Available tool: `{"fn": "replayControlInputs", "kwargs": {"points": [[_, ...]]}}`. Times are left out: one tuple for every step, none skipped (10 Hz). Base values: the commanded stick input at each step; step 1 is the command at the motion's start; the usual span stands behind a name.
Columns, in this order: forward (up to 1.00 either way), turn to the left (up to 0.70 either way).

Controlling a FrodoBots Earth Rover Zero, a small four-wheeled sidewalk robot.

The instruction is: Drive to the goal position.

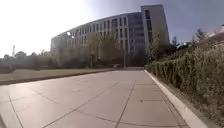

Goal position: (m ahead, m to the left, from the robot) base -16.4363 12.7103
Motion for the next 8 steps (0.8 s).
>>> {"fn": "replayControlInputs", "kwargs": {"points": [[0.04,0.00],[0.04,0.00],[0.04,0.00],[0.04,0.00],[0.04,0.00],[0.04,0.00],[0.04,0.00],[0.04,0.00]]}}
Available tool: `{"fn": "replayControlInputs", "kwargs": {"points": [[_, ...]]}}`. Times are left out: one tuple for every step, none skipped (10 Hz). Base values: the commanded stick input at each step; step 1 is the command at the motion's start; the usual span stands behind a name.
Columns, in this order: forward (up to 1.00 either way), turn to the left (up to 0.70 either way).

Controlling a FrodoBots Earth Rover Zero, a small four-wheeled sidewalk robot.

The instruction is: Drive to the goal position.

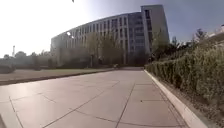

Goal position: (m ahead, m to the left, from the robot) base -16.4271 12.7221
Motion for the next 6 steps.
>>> {"fn": "replayControlInputs", "kwargs": {"points": [[0.04,0.00],[0.04,0.00],[0.04,0.00],[0.04,0.00],[0.04,0.00],[0.04,0.00]]}}
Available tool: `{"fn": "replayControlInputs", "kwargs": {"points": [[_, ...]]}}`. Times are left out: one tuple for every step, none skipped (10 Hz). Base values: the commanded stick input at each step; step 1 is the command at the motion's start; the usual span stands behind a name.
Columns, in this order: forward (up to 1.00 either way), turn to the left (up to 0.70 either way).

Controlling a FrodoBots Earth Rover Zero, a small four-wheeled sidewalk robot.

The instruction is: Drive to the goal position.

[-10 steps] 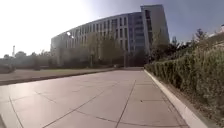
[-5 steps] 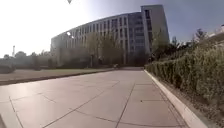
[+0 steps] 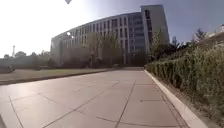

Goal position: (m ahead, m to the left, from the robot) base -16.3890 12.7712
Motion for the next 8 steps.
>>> {"fn": "replayControlInputs", "kwargs": {"points": [[0.04,0.00],[0.04,0.00],[0.04,0.00],[0.04,0.00],[0.04,0.00],[0.04,0.00],[0.04,0.00],[0.04,0.00]]}}
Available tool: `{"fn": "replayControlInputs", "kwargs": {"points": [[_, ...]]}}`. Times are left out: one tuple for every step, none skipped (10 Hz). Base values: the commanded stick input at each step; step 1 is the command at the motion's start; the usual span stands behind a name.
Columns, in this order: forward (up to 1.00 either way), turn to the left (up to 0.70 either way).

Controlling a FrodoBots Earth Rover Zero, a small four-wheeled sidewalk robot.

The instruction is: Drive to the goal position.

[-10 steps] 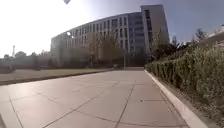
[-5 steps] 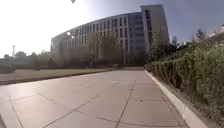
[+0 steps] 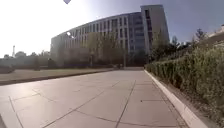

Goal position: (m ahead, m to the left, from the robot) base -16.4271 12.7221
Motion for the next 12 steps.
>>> {"fn": "replayControlInputs", "kwargs": {"points": [[0.04,0.00],[0.04,0.00],[0.04,0.00],[0.04,0.00],[0.04,0.00],[0.04,0.00],[0.04,0.00],[0.04,0.00],[0.04,0.00],[0.04,0.00],[0.04,0.00],[0.04,0.00]]}}
